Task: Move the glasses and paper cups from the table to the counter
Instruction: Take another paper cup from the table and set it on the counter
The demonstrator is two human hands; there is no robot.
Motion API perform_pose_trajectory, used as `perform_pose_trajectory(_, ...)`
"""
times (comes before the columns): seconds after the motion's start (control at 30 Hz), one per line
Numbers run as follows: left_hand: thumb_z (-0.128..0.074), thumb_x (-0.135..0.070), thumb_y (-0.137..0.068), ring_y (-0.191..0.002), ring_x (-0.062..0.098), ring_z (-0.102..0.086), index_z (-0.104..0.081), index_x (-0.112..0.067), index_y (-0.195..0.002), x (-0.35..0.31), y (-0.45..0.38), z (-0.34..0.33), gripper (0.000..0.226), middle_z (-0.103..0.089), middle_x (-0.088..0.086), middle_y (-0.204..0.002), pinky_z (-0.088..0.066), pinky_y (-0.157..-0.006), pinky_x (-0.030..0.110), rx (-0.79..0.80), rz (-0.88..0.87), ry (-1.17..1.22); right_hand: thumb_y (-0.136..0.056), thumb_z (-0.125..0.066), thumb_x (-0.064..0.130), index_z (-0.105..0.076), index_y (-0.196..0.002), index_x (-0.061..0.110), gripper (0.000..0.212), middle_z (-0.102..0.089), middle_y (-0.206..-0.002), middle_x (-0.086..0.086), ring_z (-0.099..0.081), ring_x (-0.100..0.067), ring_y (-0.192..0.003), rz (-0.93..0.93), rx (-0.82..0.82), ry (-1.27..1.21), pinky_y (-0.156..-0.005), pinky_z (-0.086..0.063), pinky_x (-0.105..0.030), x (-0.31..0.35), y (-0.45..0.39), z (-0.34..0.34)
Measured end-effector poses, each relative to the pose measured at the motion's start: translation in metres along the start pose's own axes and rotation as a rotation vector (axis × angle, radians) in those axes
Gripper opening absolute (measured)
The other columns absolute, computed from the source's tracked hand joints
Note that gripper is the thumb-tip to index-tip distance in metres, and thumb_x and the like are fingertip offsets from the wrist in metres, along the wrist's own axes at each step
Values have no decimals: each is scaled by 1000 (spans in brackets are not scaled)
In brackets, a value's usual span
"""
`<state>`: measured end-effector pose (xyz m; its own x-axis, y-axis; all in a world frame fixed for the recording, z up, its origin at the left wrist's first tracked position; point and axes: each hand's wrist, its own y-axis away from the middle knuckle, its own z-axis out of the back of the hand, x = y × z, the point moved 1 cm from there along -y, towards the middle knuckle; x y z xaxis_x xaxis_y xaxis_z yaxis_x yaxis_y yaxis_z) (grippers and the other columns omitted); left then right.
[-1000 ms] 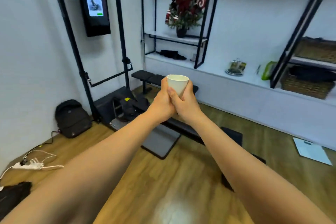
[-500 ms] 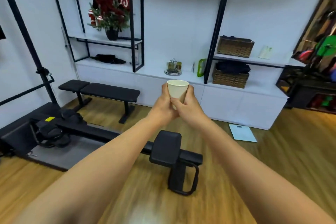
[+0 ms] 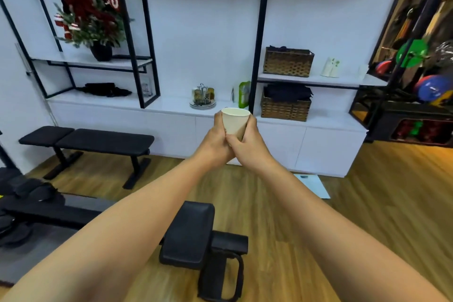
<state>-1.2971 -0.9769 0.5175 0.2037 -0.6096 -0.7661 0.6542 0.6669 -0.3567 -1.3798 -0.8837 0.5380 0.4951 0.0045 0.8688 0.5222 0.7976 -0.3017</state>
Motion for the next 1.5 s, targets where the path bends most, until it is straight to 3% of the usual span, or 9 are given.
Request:
perform_pose_trajectory(0.1,-67,-1,-88,-98,18,-57,-21,-8,-151,4,-66,-19,79,-54,4,-113,-50,-84,23,-15,-37,-11,-88,-58,18,-22,-149,17,71,-45,-141,-4,-47,-20,-128,32,0,23,-105,-45,-39,-23,-65,17)
perform_pose_trajectory(0.27,-67,-16,-81,-85,-1,-54,-25,-12,-146,16,-176,-48,77,-53,-13,-101,-43,-68,0,-6,-64,31,-88,-57,18,-23,-147,19,68,-44,-137,1,-46,-16,-124,45,1,11,-94,-43,-28,-54,-169,45)
perform_pose_trajectory(0.43,-67,-54,-66,-102,-1,-60,-24,-27,-138,33,-263,-86,88,-58,-19,-115,-54,-77,22,25,-25,73,-89,-58,23,-20,-150,22,72,-44,-141,2,-47,-14,-123,29,23,31,-95,-44,-29,-97,-254,69)
perform_pose_trajectory(0.77,-76,-43,-74,-108,2,-60,-23,-29,-143,93,-432,-166,88,-58,-13,-122,-58,-87,33,-42,-18,19,-90,-59,24,-21,-148,26,69,-44,-131,9,-47,-9,-113,73,105,10,-75,-39,-13,-205,-425,101)
perform_pose_trajectory(0.97,-73,-51,-71,-108,-2,-61,-23,-37,-139,112,-534,-220,86,-59,-23,-118,-55,-84,27,-128,71,63,-91,-60,22,-17,-153,24,75,-42,-136,7,-46,-11,-118,71,224,54,-90,-41,-25,-259,-543,136)
perform_pose_trajectory(1.13,-75,-44,-74,-105,-4,-63,-27,-36,-137,137,-599,-232,80,-62,-25,-114,-56,-77,17,-192,124,91,-88,-62,21,-29,-144,30,65,-49,-123,14,-53,-9,-115,125,283,-24,-72,-38,1,-286,-621,136)
perform_pose_trajectory(1.3,-75,-38,-77,-110,-5,-62,-26,-57,-130,176,-636,-212,75,-59,-31,-118,-56,-83,19,-228,153,72,-91,-48,-18,-24,-147,-5,62,-55,-117,-39,-52,-67,-102,254,326,-167,-64,-45,-32,-293,-664,87)
perform_pose_trajectory(1.43,-76,-34,-73,-108,-10,-60,-25,-74,-118,225,-675,-187,79,-56,-38,-117,-50,-74,8,-272,167,58,-87,-65,34,-29,-145,35,69,-56,-119,23,-63,-15,-112,133,426,-145,-74,-48,-16,-324,-736,42)
perform_pose_trajectory(1.5,-75,-28,-75,-108,-9,-61,-26,-75,-124,249,-698,-174,83,-58,-38,-118,-49,-76,7,-269,152,42,-86,-67,39,-29,-146,35,71,-57,-115,25,-62,-1,-98,98,420,-143,-68,-45,-10,-336,-772,19)
